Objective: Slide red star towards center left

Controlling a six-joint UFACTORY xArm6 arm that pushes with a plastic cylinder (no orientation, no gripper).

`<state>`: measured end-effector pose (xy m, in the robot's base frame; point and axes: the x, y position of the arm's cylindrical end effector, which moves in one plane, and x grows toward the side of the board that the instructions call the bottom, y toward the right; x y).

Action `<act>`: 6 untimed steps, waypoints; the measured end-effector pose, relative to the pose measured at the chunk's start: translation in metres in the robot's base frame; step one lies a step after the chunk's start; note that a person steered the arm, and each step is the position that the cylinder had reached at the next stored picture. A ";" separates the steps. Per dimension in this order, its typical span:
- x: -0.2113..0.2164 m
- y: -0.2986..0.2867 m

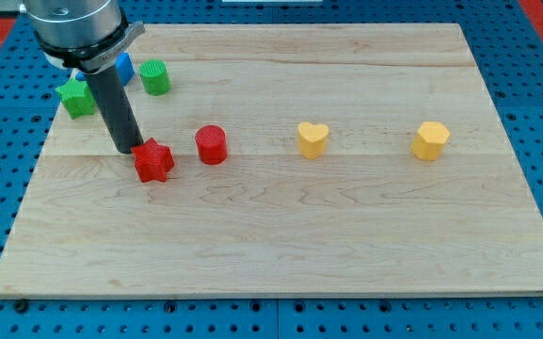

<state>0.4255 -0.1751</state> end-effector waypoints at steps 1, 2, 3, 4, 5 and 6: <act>-0.014 0.035; 0.002 0.080; 0.028 0.072; 0.065 0.073; 0.039 0.032; 0.023 0.014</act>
